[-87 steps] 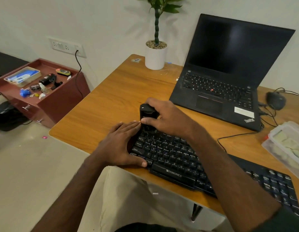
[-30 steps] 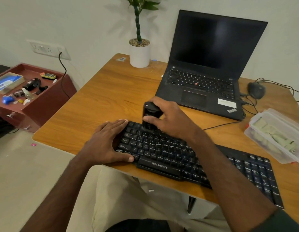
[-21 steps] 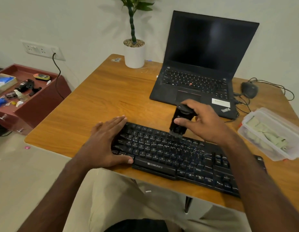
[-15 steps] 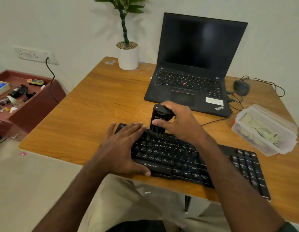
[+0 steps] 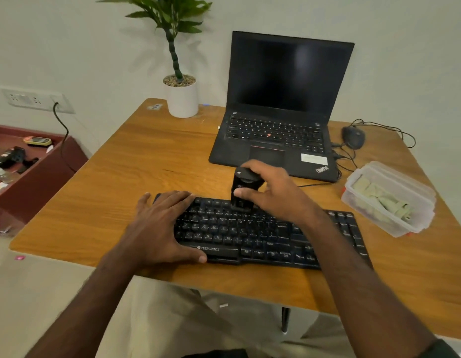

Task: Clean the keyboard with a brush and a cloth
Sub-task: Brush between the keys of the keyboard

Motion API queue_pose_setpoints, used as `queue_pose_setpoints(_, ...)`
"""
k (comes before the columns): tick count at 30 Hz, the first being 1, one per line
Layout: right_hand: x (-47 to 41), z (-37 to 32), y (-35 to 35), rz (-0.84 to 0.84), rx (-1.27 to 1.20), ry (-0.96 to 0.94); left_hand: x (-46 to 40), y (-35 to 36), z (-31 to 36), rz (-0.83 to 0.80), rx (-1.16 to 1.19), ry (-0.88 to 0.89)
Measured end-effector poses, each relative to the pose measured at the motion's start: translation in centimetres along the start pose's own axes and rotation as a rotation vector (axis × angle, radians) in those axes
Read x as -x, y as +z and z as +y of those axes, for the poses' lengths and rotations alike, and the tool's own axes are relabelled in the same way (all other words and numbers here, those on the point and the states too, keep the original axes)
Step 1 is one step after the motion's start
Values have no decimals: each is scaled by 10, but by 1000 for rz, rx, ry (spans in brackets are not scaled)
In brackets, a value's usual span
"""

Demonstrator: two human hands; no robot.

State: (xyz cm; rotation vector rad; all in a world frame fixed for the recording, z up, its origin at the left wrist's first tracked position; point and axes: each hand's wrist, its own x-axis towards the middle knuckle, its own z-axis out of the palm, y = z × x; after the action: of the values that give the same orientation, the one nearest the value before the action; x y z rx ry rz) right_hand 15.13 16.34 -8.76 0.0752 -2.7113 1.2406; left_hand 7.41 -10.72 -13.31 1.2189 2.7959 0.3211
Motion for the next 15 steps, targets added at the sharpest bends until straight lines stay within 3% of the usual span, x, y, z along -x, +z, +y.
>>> queue_pose_setpoints(5, 3, 9, -29, -74, 82, 64, 0, 2, -8, 6, 15, -20)
queue_pose_setpoints(8, 3, 12, -42, 23, 160, 73, 2, -1, -5, 10, -12, -21)
queue_pose_setpoints(10, 0, 7, -32, 81, 91, 52, 0, -5, 5, 19, -61, -16)
queue_pose_setpoints(15, -1, 5, -11, -16, 28, 28, -2, 2, 32, 25, -53, -43)
